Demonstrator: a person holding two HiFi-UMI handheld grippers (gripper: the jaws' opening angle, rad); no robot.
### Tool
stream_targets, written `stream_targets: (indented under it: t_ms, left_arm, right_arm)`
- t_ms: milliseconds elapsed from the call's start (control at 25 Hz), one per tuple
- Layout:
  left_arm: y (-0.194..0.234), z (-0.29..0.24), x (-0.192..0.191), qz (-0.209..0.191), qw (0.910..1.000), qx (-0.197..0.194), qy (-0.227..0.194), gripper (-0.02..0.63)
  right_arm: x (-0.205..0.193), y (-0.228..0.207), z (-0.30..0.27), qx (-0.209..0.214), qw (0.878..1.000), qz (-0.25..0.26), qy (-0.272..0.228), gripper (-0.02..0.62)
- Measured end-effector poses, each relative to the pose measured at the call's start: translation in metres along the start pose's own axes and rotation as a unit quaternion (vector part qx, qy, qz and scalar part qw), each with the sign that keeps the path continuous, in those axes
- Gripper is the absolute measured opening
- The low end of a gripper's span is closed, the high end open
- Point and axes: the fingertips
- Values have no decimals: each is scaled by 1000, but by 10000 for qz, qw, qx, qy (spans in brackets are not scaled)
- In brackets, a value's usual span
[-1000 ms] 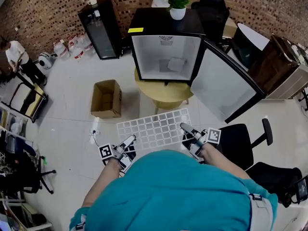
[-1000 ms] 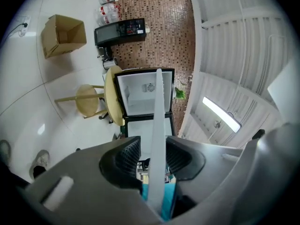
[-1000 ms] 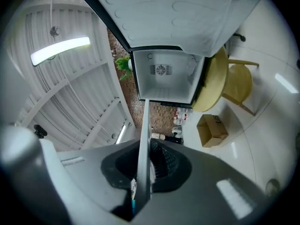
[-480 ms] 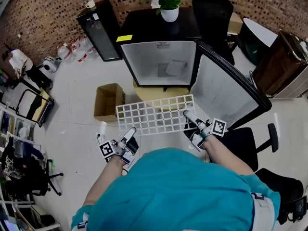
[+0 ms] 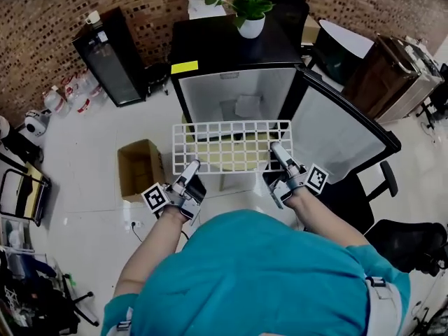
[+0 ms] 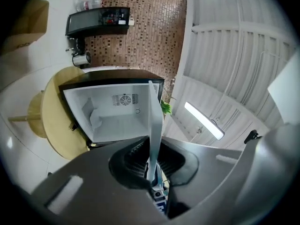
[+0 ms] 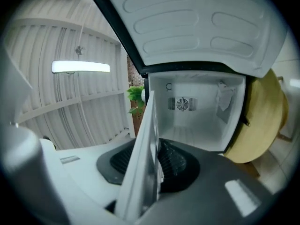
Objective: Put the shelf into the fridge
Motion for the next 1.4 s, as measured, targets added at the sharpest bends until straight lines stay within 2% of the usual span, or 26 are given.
stream_targets:
  t_ms: [80,160,320,480,600,880,1200,1400]
  left_arm:
    - [81,-30,54,52,9997,212,74,32]
    - [114,-47,71,102,9990,398,179,32]
    - [125,-66,70,243,9972,666,235,29]
    - [200,-99,70,290,9935,1100,41,29]
    - [239,-107,70,261,9918,1241,-158,31]
    - [256,-113,74,52,9912,1284,-331,31]
    - [261,-122,70,113,9925,1213,-125,31]
    - [264,-134,73,99,9908,1350,-57,29]
  right_arm:
    - [31,-58,-69,-199,9997,112,-12,112]
    - [42,-80,-94,-415,9988,264,-25,102]
    - [57,-101,-98,-884,9955,313,-106,21]
    - [116,-171,-134,-975,9948,127,259,20]
    - [137,-208,-150,-1084,9929,-3,500,19]
    - [147,-223,-167,-902,9933,-145,702,18]
    - [158,-222,-171,-867,9949,-76,516,18]
    - [166,-222,-167,-880,9954,-216,315,18]
Point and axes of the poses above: the fingertips, and each gripper's own axes: z backward along the fingers, y to its left, x out of its top, and after that the axes turned 12 degrees about -x, right-handed
